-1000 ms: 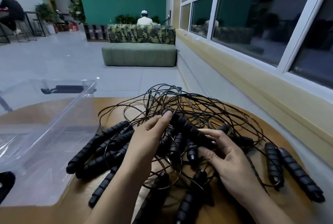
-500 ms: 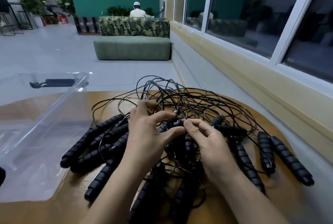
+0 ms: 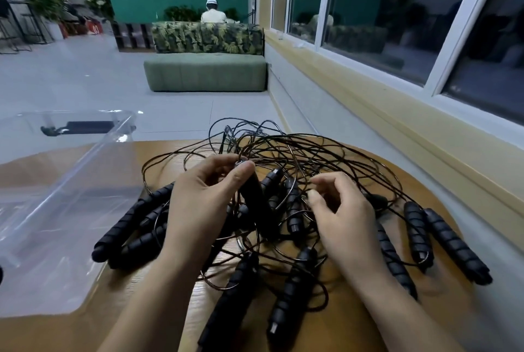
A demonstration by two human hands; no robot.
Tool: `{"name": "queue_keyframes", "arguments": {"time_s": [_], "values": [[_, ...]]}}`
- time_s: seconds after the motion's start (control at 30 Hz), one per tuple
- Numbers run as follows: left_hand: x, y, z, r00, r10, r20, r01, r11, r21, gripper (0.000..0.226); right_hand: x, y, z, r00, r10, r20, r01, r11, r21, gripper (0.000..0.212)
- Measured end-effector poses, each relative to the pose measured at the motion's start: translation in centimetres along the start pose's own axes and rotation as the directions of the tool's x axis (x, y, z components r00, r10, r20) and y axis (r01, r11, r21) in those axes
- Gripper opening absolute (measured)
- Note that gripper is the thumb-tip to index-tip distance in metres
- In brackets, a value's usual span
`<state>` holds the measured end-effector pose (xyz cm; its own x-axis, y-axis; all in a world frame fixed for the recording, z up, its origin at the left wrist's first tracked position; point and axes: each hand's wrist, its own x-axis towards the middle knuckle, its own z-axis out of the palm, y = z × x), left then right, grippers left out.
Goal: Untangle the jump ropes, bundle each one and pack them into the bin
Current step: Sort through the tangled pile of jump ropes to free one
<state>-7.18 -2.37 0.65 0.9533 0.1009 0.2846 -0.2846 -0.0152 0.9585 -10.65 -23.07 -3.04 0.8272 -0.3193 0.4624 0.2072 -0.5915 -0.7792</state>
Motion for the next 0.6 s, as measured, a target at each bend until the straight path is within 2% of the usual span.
{"name": "queue_keyframes", "arguments": {"time_s": [0.1,0.2,0.23,0.3,0.4,0.47,0.53,0.6], "values": [[0.2,0.3,0.3,0.998,0.061,-0.021,-0.059,0.994,0.092,0.017,-1.2,-1.6,-0.3,0.96,-0.28,-0.019,0.281,0.959,0.039,0.017],[0.4,0.5,0.5,0.994,0.107,0.009,-0.107,0.978,0.18,0.019,-1.7,-2.3,0.0,0.91,-0.407,0.079,0.405,0.913,0.045,0.025],[0.4,0.5,0.6,0.994,0.106,0.025,-0.109,0.976,0.191,0.019,-1.8,-2.2,0.2,0.908,-0.402,0.118,0.403,0.915,0.02,0.025],[0.5,0.5,0.7,0.997,0.072,0.038,-0.077,0.983,0.165,0.019,-1.7,-1.8,0.3,0.928,-0.3,0.221,0.323,0.943,-0.077,0.027],[0.7,0.4,0.9,1.0,-0.015,0.007,0.015,1.0,0.023,0.02,-1.2,-0.8,0.1,0.909,-0.031,0.416,0.176,0.933,-0.314,0.055],[1.1,0.4,0.9,0.997,-0.075,-0.019,0.073,0.994,-0.086,0.022,-1.0,-0.5,-0.1,0.871,0.133,0.473,0.091,0.902,-0.422,0.06],[1.5,0.4,0.9,0.993,-0.116,-0.03,0.11,0.981,-0.158,0.022,-1.1,-0.8,-0.5,0.864,0.148,0.48,0.064,0.915,-0.398,0.056],[1.6,0.4,1.1,0.983,-0.183,-0.01,0.174,0.946,-0.273,0.023,-1.2,-1.2,-0.7,0.885,0.028,0.465,0.14,0.937,-0.321,0.056]]}}
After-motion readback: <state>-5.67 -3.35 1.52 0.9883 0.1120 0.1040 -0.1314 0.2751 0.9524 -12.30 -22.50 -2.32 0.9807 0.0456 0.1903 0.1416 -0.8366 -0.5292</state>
